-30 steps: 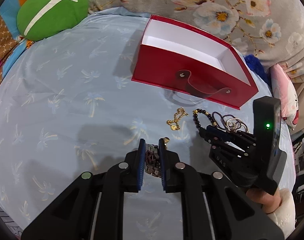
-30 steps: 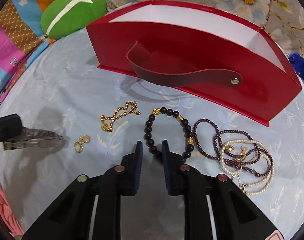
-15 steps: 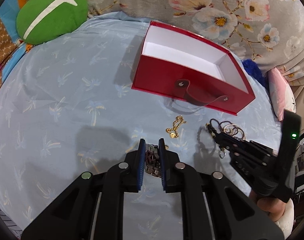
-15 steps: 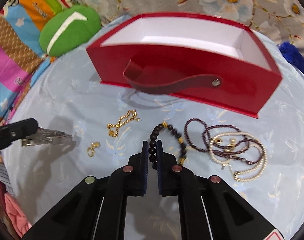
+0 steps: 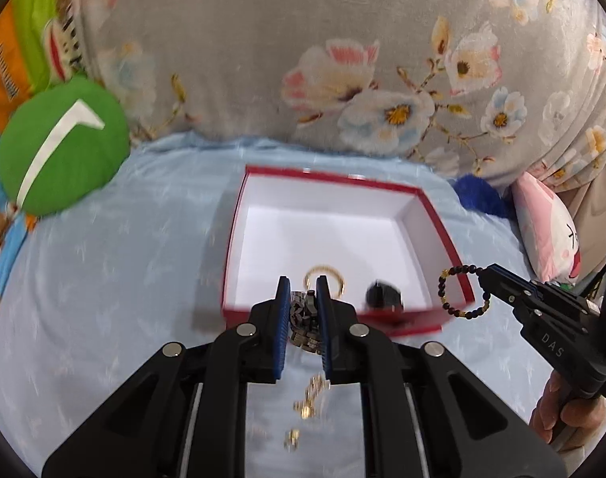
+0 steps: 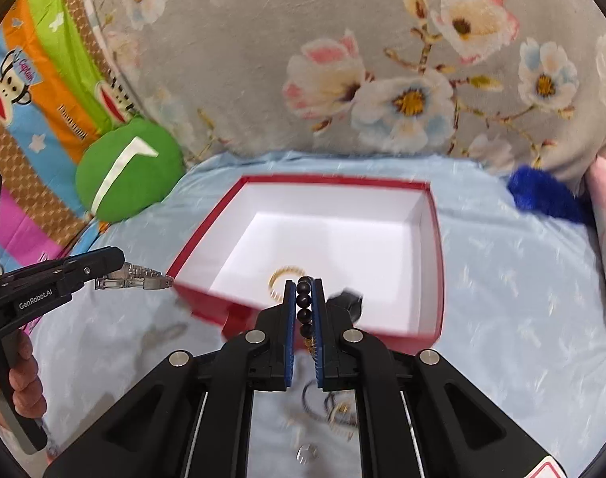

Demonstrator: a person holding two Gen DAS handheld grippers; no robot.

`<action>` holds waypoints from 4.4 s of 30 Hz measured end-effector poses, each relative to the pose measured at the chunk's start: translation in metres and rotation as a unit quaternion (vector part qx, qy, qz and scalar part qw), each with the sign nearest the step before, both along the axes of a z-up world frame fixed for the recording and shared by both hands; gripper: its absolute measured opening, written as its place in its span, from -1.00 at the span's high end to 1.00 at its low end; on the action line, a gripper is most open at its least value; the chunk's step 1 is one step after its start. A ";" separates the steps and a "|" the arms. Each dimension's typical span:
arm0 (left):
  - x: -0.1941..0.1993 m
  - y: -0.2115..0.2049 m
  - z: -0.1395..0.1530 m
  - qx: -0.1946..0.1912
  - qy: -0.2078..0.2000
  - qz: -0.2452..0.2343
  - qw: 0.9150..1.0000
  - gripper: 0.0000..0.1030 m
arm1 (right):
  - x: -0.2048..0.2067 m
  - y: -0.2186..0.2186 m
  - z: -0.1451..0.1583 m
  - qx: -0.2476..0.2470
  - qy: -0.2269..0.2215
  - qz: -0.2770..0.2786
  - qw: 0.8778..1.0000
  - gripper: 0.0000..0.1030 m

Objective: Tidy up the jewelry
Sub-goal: 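Carry the silver watch and bead bracelet into the red box and release both, then withdraw both open grippers from the box toward the remaining jewelry, then close the left gripper on the small gold earring beside the necklaces, then grasp the pearl necklace with the right gripper while the left gripper holds the earring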

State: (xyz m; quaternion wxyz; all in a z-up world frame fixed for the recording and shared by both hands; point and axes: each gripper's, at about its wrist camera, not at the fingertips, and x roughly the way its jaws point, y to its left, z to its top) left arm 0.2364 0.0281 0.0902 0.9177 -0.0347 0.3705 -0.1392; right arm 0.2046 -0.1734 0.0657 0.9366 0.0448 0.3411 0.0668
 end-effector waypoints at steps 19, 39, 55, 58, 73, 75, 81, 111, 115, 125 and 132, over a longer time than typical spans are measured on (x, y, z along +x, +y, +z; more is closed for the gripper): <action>0.136 -0.060 -0.097 0.047 0.081 0.015 0.995 0.74 | 0.124 -0.016 -0.077 -0.020 0.071 -0.039 0.997 0.86; 0.100 -0.044 -0.075 0.048 0.046 0.053 0.996 -0.21 | 0.068 -0.030 -0.045 -0.014 0.019 -0.071 0.997 0.27; -0.039 -0.010 -0.067 0.053 0.056 0.018 0.997 -0.56 | -0.088 -0.044 -0.038 -0.015 0.011 -0.083 0.996 0.03; -0.060 0.003 -0.080 0.047 0.076 0.022 0.996 -0.57 | -0.108 -0.043 -0.053 -0.010 0.029 -0.080 0.996 0.03; -0.099 0.022 -0.167 0.025 0.161 0.032 0.986 -0.51 | -0.144 -0.021 -0.120 -0.012 0.097 -0.069 0.993 0.03; -0.096 0.019 -0.173 0.024 0.165 0.032 0.985 -0.42 | -0.142 -0.020 -0.126 -0.010 0.104 -0.069 0.992 0.03; -0.088 0.006 -0.187 0.030 0.174 0.022 0.984 -0.24 | -0.140 -0.018 -0.133 -0.010 0.112 -0.069 0.991 0.03; -0.029 -0.045 -0.187 0.057 0.155 -0.010 0.986 0.75 | -0.107 -0.038 -0.145 -0.006 0.127 -0.090 0.988 0.03; -0.026 -0.044 -0.185 0.036 0.167 -0.019 0.985 0.87 | -0.099 -0.042 -0.150 -0.005 0.130 -0.092 0.987 0.04; -0.046 -0.030 -0.138 0.007 0.116 -0.026 0.993 0.93 | -0.077 -0.076 -0.156 0.014 0.136 -0.123 0.983 0.40; -0.058 -0.015 -0.118 -0.015 0.106 -0.024 0.994 0.93 | -0.074 -0.079 -0.174 0.035 0.160 -0.117 0.979 0.61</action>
